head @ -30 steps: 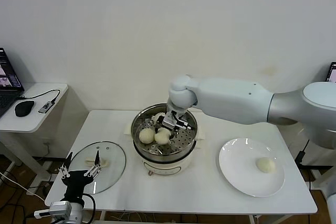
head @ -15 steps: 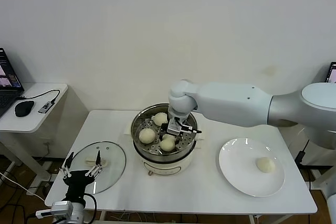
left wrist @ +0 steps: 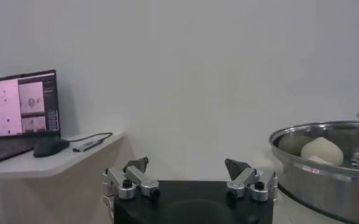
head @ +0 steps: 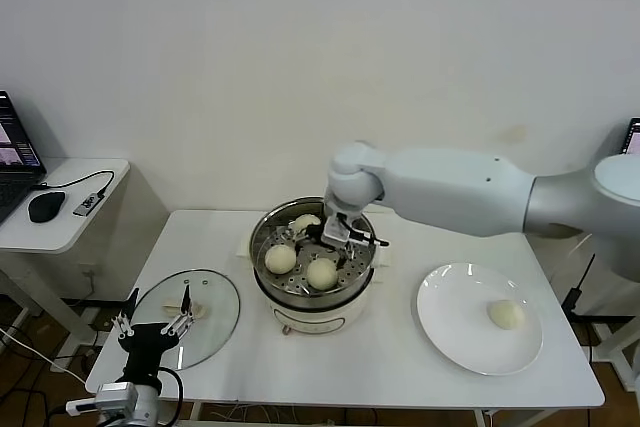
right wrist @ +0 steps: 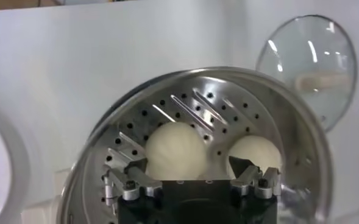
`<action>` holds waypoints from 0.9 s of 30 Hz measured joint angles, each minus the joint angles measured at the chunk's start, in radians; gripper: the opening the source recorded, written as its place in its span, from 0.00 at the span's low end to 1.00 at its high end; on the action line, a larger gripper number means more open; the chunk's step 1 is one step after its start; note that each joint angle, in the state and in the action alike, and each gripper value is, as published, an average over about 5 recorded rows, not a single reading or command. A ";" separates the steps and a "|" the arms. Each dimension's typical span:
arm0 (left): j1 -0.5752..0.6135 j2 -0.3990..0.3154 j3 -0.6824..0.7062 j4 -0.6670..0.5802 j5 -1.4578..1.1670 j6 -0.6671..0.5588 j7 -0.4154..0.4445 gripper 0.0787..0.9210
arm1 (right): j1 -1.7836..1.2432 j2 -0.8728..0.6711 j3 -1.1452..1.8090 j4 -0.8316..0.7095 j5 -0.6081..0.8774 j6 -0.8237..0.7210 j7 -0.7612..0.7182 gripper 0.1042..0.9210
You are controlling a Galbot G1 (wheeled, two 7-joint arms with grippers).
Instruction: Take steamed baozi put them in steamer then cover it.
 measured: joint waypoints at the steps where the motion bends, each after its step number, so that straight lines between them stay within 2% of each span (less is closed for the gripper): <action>1: -0.001 0.002 0.001 0.000 0.000 0.000 0.000 0.88 | 0.008 -0.015 0.002 0.008 0.014 -0.027 0.000 0.88; 15: -0.022 0.032 0.030 0.008 0.000 -0.001 0.002 0.88 | 0.074 -0.366 -0.010 0.162 0.141 -0.427 -0.035 0.88; 27: -0.023 0.044 0.046 0.021 0.009 -0.003 0.003 0.88 | -0.136 -0.657 0.132 0.195 0.053 -0.525 -0.051 0.88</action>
